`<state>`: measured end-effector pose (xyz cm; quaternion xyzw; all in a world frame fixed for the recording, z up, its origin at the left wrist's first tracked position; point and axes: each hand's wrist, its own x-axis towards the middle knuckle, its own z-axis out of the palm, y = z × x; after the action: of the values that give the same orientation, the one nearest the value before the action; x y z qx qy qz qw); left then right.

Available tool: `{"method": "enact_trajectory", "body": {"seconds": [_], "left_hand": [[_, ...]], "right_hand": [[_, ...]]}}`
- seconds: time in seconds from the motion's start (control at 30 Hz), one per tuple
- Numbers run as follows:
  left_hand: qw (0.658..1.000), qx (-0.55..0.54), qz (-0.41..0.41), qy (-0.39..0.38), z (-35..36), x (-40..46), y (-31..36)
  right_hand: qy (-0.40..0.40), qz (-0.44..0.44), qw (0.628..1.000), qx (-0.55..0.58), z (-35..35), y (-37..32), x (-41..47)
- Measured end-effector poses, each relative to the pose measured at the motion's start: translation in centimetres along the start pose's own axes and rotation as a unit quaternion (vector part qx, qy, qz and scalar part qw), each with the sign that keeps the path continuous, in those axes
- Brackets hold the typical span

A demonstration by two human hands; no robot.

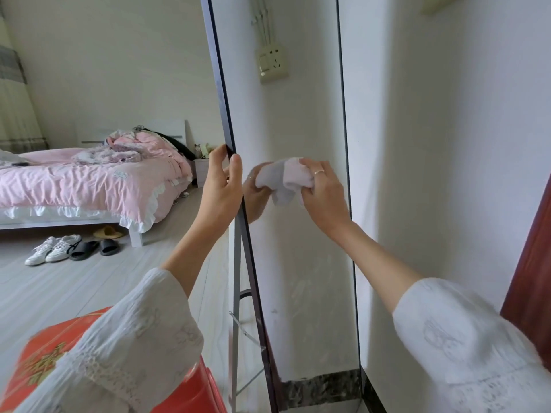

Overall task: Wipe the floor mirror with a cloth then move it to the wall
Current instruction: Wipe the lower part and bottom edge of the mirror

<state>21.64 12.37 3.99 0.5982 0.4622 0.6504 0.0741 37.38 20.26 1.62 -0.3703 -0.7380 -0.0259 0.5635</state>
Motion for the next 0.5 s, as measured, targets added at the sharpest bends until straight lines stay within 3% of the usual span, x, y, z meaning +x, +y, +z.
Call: {"method": "enact_trajectory", "body": {"seconds": [0.13,0.3,0.4,0.5], "left_hand": [[0.999,0.040,0.009,-0.014,-0.4,0.7,-0.5],[0.999,0.037,0.006,0.003,0.2,0.5,0.2],[0.999,0.031,-0.006,0.012,0.3,0.3,0.3],[0.999,0.038,-0.019,0.014,0.4,0.0,0.6]], "right_hand": [[0.010,-0.058,0.998,-0.021,2.0,-0.9,-1.6],[-0.114,-0.125,0.986,-0.004,2.4,2.0,-8.5],[-0.273,-0.099,0.956,-0.043,1.9,3.8,-10.8],[-0.414,0.006,0.907,-0.082,0.3,4.2,-10.0]]}}
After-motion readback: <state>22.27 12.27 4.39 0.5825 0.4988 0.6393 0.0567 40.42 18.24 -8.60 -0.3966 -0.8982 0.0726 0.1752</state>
